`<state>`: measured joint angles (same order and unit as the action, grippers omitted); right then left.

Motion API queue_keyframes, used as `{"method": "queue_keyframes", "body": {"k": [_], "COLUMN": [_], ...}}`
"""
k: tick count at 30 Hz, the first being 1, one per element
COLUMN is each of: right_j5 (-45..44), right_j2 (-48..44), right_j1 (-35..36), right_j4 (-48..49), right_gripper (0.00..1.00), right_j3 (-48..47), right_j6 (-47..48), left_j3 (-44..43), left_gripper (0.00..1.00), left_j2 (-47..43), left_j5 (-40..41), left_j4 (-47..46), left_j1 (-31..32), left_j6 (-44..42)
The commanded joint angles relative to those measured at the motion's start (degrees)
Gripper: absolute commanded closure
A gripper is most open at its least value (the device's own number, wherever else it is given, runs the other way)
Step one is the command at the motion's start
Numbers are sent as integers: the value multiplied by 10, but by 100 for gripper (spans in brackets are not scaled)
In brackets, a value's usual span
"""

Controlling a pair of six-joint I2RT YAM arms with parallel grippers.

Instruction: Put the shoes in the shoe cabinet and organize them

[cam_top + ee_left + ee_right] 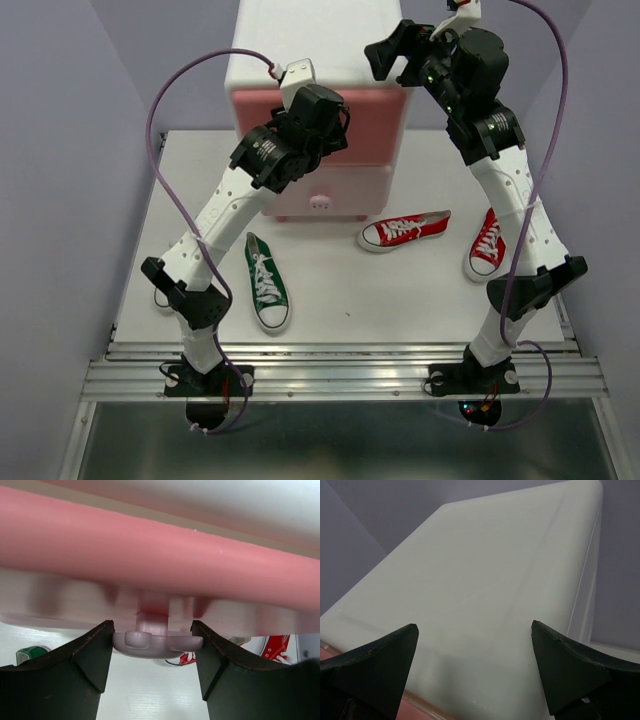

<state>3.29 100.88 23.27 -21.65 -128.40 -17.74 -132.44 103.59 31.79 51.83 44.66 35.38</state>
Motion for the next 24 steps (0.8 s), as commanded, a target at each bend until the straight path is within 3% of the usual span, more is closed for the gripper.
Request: {"method": "queue_keyframes", "body": {"k": [1,4,11,16,24], "right_j5": [18,15,8,9,7], "right_j2": [16,15,17,23,24], "right_j1": [5,5,5,5,5], "right_j4": [-121,-122,-125,-124,-124], "right_gripper": [0,0,0,0,0], "right_j3": [30,32,32,29,39], "right_j6": [-17,-16,-18,-19,-21], "left_j3": [10,12,47,124,169], "left_gripper": [46,69,90,91,96], "left_j2": [-17,-20,-57,-122,-204], "left_j5": [-9,-15,-70,-90,-159], "left_j4": [-24,-28,2,25,113], "left_j1": [-8,-8,-5,36,89], "left_j6": [-14,-15,21,31,86]}}
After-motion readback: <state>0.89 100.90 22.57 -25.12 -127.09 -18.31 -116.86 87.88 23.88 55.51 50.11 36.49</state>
